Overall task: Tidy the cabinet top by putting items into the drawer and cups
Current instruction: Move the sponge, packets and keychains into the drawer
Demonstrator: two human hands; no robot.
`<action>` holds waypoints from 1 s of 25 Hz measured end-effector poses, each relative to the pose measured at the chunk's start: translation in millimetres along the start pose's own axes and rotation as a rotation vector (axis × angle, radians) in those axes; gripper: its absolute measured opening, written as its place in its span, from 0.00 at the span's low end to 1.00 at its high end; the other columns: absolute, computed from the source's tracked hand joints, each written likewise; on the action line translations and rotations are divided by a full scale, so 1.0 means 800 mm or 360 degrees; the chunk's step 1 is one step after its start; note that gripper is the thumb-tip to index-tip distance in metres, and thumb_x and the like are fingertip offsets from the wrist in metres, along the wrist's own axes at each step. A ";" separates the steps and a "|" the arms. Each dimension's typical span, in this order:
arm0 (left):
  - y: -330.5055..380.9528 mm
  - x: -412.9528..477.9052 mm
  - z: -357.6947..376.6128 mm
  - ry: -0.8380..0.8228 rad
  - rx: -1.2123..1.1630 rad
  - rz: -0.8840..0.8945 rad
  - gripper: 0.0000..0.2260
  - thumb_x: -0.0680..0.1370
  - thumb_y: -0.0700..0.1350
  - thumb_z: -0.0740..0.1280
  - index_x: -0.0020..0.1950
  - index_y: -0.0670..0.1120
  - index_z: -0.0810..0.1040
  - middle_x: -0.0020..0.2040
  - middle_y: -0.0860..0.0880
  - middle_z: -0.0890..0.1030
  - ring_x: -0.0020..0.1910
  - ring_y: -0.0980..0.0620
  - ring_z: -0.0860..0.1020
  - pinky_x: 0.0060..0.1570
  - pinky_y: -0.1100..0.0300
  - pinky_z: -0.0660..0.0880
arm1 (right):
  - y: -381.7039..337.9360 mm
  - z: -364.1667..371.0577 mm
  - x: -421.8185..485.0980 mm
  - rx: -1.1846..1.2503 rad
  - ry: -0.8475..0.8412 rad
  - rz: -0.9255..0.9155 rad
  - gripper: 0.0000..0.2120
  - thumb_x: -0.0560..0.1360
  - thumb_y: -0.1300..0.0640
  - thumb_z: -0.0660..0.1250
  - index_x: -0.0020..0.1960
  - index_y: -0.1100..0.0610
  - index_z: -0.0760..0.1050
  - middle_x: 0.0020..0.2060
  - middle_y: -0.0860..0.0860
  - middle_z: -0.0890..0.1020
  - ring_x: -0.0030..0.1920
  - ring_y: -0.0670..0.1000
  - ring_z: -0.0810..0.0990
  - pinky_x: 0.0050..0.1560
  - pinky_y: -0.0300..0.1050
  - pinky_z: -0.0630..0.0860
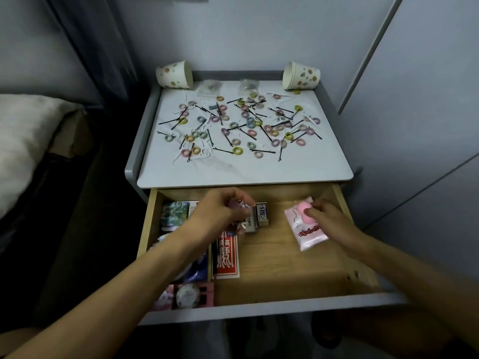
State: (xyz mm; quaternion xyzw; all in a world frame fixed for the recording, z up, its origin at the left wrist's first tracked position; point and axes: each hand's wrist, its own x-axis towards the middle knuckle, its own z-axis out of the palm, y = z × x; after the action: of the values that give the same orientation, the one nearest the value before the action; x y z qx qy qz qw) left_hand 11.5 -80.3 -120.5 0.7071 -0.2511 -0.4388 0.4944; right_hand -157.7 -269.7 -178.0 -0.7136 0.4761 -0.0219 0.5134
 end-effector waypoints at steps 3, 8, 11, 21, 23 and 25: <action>-0.008 0.010 0.011 -0.0009 -0.0069 -0.0062 0.05 0.77 0.33 0.68 0.48 0.41 0.80 0.36 0.46 0.78 0.32 0.51 0.78 0.37 0.58 0.79 | 0.028 0.013 0.022 -0.0505 0.0122 -0.0252 0.12 0.80 0.54 0.64 0.57 0.63 0.74 0.50 0.55 0.80 0.46 0.52 0.79 0.41 0.42 0.72; -0.010 0.023 0.015 -0.0016 -0.0105 -0.0135 0.04 0.76 0.33 0.70 0.49 0.41 0.81 0.36 0.47 0.79 0.31 0.53 0.79 0.36 0.60 0.79 | 0.053 0.023 0.033 -0.1426 0.0364 -0.0642 0.19 0.78 0.49 0.65 0.60 0.63 0.73 0.55 0.59 0.75 0.54 0.56 0.75 0.52 0.45 0.72; -0.008 0.026 0.019 0.0006 -0.0166 -0.0169 0.04 0.76 0.33 0.69 0.50 0.38 0.81 0.39 0.46 0.80 0.29 0.56 0.79 0.33 0.62 0.78 | 0.037 0.020 0.027 -0.1536 0.0387 -0.0669 0.15 0.79 0.52 0.64 0.61 0.59 0.70 0.54 0.56 0.78 0.51 0.54 0.79 0.44 0.39 0.70; -0.013 0.026 0.016 0.0018 -0.0205 -0.0194 0.04 0.76 0.33 0.69 0.47 0.40 0.82 0.41 0.46 0.81 0.35 0.54 0.80 0.37 0.59 0.81 | 0.039 0.024 -0.007 -0.1894 -0.0281 -0.0608 0.38 0.76 0.49 0.68 0.78 0.43 0.48 0.74 0.56 0.59 0.70 0.57 0.67 0.65 0.52 0.73; -0.014 0.026 0.015 0.0019 -0.0214 -0.0196 0.04 0.76 0.33 0.69 0.47 0.40 0.82 0.40 0.47 0.81 0.34 0.54 0.81 0.37 0.59 0.81 | 0.041 0.021 -0.001 -0.1917 -0.0275 -0.0600 0.41 0.75 0.53 0.70 0.78 0.44 0.48 0.74 0.56 0.59 0.71 0.57 0.66 0.66 0.52 0.72; -0.013 0.026 0.015 0.0017 -0.0221 -0.0198 0.04 0.76 0.33 0.69 0.47 0.40 0.81 0.40 0.47 0.81 0.33 0.55 0.81 0.38 0.58 0.81 | 0.042 0.021 0.005 -0.1954 -0.0230 -0.0639 0.40 0.75 0.55 0.70 0.78 0.45 0.48 0.74 0.56 0.60 0.70 0.56 0.67 0.66 0.51 0.71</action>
State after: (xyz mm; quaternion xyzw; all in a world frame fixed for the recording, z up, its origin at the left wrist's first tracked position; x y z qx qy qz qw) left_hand 10.1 -98.5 -139.4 0.6876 -0.1730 -0.4812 0.5154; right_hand -168.6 -261.3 -213.0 -0.9520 0.2237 0.2069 0.0288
